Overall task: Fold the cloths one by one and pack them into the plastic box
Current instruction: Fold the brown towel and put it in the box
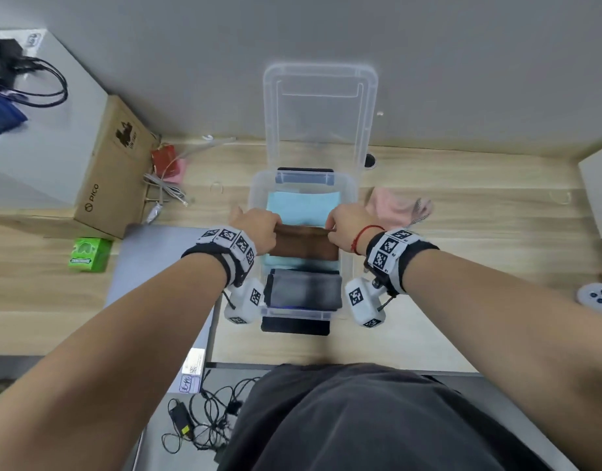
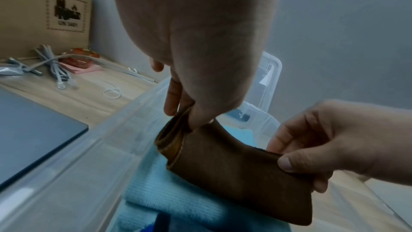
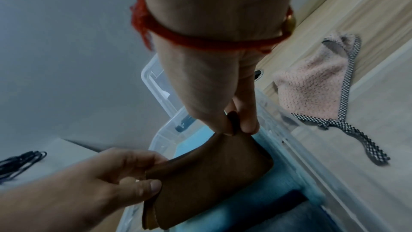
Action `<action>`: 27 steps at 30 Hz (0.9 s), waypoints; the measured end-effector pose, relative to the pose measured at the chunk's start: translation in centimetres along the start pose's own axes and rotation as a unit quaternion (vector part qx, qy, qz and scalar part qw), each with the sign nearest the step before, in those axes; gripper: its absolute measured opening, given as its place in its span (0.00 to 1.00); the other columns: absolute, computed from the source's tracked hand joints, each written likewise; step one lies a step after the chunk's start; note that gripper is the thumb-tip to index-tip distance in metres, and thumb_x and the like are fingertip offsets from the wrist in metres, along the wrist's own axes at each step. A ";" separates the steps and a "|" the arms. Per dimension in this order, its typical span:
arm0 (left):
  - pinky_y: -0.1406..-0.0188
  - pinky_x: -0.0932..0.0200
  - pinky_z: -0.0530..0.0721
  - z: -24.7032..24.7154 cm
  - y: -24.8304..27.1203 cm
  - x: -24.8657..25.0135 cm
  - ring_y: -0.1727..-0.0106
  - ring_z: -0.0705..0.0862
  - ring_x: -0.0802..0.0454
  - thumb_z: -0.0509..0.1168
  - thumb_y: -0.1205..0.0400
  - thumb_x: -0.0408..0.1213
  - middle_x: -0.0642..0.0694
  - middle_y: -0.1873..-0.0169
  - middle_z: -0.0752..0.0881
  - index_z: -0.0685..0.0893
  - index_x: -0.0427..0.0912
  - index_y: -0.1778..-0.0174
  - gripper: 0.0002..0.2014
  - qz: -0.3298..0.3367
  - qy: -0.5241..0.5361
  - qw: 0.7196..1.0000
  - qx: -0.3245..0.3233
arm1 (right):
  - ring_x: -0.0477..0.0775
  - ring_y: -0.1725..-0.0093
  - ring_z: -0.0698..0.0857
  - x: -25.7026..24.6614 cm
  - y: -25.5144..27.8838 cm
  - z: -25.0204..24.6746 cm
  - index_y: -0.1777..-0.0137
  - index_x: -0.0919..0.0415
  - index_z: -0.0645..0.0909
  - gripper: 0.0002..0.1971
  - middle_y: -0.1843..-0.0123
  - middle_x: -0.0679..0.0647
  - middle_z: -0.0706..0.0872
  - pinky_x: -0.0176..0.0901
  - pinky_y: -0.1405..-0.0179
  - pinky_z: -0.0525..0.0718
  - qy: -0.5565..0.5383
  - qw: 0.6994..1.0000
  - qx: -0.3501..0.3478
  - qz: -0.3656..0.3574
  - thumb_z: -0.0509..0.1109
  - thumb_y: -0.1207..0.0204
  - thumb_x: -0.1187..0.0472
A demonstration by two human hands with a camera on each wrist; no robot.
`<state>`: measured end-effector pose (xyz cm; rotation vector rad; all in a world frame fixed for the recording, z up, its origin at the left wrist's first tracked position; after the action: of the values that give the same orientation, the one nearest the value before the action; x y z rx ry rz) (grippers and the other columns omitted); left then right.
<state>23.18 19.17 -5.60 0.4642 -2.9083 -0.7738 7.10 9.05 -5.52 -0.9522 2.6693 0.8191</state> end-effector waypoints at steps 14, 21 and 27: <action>0.45 0.46 0.64 0.7 -3.0 -1.1 0.45 0.79 0.46 0.73 0.25 0.42 0.50 0.50 0.82 0.77 0.51 0.44 0.16 0.038 -0.030 0.998 0.045 | 0.64 0.49 0.84 -1.6 -3.0 1.2 0.46 0.63 0.79 0.12 0.48 0.61 0.82 0.47 0.55 0.79 0.149 0.988 -0.028 -0.035 0.64 0.28 0.73; 0.42 0.52 0.64 1.4 -2.6 -0.4 0.53 0.84 0.54 0.74 0.28 0.35 0.56 0.60 0.89 0.86 0.54 0.57 0.09 0.104 -0.039 0.994 -0.024 | 0.59 0.46 0.85 -3.1 -2.4 3.1 0.47 0.55 0.87 0.13 0.48 0.54 0.89 0.47 0.45 0.85 0.169 0.967 -0.157 -0.107 0.65 0.27 0.63; 0.44 0.51 0.63 0.9 -2.8 -0.2 0.58 0.83 0.52 0.72 0.29 0.34 0.55 0.64 0.89 0.88 0.49 0.64 0.05 0.078 -0.087 0.992 -0.039 | 0.59 0.60 0.81 -2.3 -1.4 1.7 0.54 0.61 0.83 0.07 0.60 0.56 0.80 0.43 0.65 0.79 0.291 0.935 -0.173 -0.105 0.64 0.26 0.68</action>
<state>24.02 17.31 -7.77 0.1682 -3.0111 -0.9438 9.75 10.34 -6.78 -1.7771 2.8506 1.1222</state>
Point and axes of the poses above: each hand's wrist, its own y-axis away from the middle knuckle, its own z-axis out of the palm, x = y × z, the point moved 4 cm from there along -y, towards the middle knuckle
